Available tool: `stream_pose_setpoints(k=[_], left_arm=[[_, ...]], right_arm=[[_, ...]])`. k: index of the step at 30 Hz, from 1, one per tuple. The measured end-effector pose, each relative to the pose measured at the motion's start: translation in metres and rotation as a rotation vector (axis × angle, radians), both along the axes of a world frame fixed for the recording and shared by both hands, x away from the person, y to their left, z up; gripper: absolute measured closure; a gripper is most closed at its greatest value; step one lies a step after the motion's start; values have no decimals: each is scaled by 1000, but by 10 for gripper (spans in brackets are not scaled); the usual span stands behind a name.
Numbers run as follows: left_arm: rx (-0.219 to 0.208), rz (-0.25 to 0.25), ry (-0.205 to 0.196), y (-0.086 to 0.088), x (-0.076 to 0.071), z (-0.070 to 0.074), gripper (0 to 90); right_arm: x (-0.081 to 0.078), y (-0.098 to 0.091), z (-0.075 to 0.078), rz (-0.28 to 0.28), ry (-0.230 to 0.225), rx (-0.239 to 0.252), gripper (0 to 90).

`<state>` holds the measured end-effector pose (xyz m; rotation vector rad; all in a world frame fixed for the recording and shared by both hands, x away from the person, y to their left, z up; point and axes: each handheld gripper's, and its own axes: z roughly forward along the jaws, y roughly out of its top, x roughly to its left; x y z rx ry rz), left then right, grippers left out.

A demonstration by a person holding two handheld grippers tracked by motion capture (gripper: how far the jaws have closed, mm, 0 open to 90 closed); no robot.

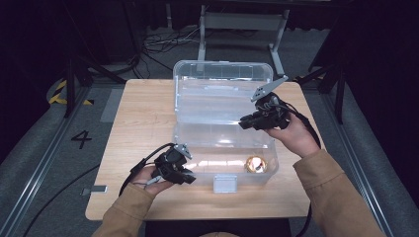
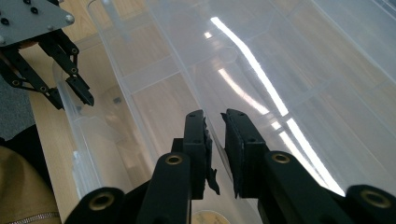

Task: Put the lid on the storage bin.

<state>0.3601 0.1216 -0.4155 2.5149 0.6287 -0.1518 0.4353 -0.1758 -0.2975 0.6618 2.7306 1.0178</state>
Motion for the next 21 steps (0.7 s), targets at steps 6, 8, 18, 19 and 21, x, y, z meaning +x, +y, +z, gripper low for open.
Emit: stream_pose_setpoints(k=[6, 8, 18, 19, 21], left_arm=[[-3, 0, -1, 0, 0, 0, 737], [-3, 0, -1, 0, 0, 0, 737], [-4, -3, -1, 0, 0, 0, 737], [-4, -3, -1, 0, 0, 0, 737], [-4, -3, -1, 0, 0, 0, 737]], right_arm=[[-3, -1, -1, 7, -1, 0, 795], [-5, -1, -1, 6, 4, -1, 795], [-10, -2, -2, 23, 9, -7, 799], [-10, -2, -2, 26, 6, -6, 799], [-11, -2, -2, 30, 6, -5, 800]])
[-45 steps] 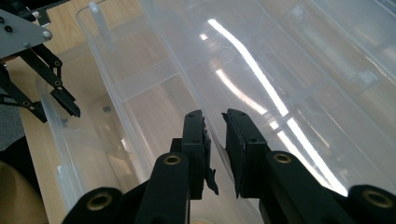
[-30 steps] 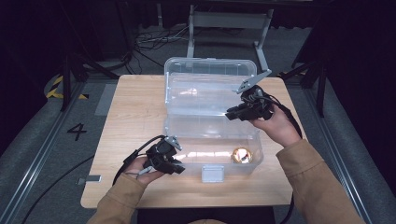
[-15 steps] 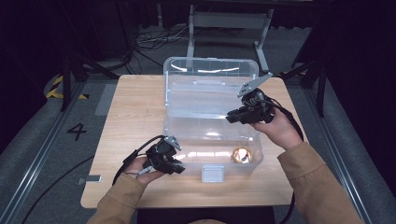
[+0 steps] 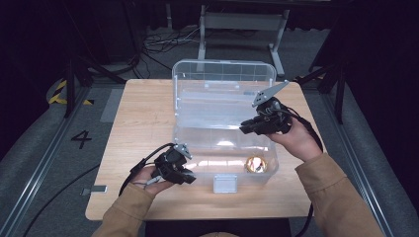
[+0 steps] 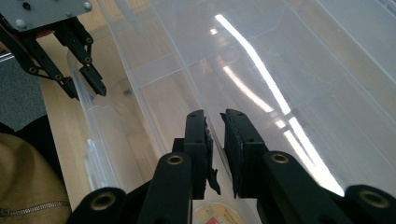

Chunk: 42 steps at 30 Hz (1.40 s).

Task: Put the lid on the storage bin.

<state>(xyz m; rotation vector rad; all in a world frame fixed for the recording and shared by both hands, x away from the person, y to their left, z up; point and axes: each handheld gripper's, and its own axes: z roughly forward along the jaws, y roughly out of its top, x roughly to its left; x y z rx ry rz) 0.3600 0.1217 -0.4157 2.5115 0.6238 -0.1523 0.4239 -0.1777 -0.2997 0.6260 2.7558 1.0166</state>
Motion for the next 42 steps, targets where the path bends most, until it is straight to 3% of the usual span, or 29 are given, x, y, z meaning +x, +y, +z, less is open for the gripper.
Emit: stream_pose_setpoints(k=[42], left_arm=[[-1, 1, -1, 0, 0, 0, 736]], right_arm=[[-27, 0, -10, 57, -4, -40, 807]])
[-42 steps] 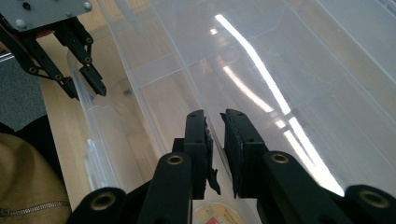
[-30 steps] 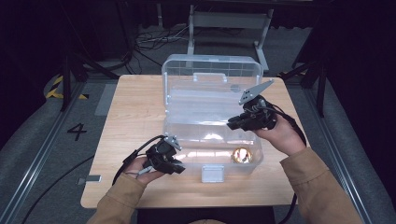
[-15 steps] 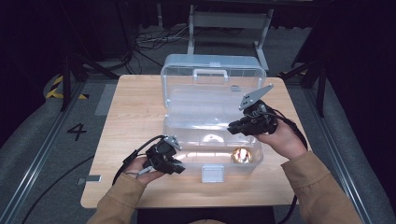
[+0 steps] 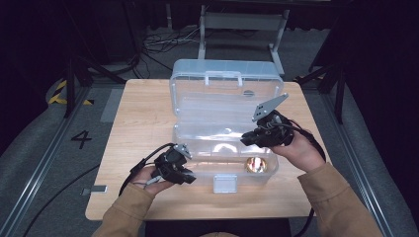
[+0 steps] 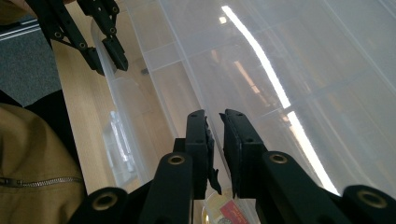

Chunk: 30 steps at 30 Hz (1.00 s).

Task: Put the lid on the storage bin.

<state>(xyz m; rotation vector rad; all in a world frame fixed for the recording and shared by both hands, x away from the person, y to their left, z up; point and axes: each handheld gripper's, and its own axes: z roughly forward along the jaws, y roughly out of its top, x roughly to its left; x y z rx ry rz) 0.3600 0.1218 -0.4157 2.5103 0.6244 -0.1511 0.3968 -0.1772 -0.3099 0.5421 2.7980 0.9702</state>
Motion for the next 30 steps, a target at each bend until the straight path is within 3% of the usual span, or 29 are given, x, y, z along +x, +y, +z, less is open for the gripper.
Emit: stream_pose_setpoints(k=[16, 30], left_arm=[[-2, 1, 1, 0, 0, 0, 736], [8, 3, 1, 0, 0, 1, 735]], right_arm=[[-6, 2, -4, 26, 2, -31, 808], [-9, 2, -6, 25, -6, -27, 812]])
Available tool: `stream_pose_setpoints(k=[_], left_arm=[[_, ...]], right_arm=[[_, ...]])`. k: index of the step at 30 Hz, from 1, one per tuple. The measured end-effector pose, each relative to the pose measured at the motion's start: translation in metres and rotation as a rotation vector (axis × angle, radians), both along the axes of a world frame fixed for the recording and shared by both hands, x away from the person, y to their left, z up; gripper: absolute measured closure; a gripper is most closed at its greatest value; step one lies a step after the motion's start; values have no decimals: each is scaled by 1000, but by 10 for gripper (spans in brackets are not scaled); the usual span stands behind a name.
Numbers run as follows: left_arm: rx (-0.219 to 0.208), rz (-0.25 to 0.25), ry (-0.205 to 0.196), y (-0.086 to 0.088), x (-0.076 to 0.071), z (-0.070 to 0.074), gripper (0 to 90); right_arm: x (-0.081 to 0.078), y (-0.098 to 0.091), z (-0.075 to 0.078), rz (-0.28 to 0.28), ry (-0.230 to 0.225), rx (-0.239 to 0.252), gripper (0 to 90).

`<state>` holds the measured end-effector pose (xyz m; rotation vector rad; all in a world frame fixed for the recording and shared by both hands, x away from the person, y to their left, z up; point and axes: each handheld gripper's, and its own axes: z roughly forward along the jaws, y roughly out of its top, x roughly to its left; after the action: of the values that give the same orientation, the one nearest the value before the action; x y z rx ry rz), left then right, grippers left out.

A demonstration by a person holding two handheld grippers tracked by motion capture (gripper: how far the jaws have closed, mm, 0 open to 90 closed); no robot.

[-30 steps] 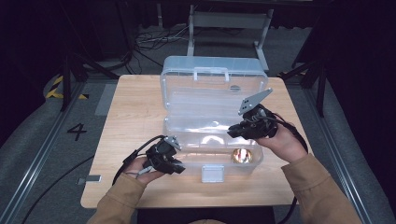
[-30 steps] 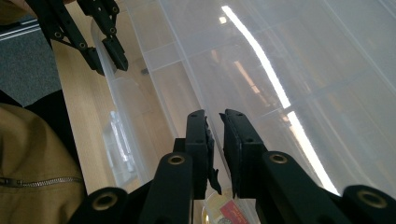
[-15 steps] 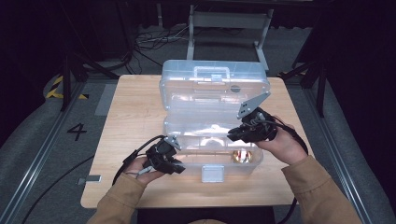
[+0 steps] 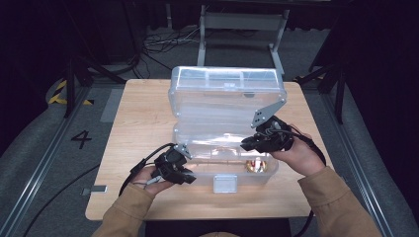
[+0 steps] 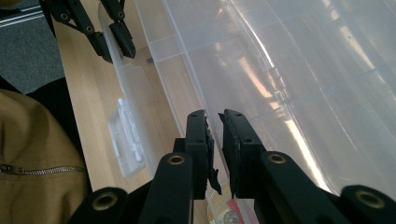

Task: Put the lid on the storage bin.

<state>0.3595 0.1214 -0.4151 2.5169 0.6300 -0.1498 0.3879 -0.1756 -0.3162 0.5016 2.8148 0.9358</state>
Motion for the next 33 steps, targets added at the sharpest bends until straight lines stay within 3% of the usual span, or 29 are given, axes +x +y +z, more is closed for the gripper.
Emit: stream_pose_setpoints(k=[9, 14, 20, 25, 31, 33], left_arm=[[13, -24, 18, -2, 0, 3, 658], [-21, -18, 0, 5, -3, 14, 632], [-104, 5, -34, 20, -5, 33, 636], [-162, 21, -56, 29, -7, 44, 696], [-253, 98, -105, 39, -9, 60, 744], [-303, 121, -117, 45, -9, 64, 764]], right_arm=[[-1, -1, -1, 0, -1, 5, 811], [-1, -1, -1, 3, -8, 4, 811], [-3, 0, -1, 2, -20, 0, 810], [-3, 0, -2, 0, -23, 1, 809], [-4, 0, -3, 1, -24, 8, 807], [-4, 0, -3, 2, -24, 7, 807]])
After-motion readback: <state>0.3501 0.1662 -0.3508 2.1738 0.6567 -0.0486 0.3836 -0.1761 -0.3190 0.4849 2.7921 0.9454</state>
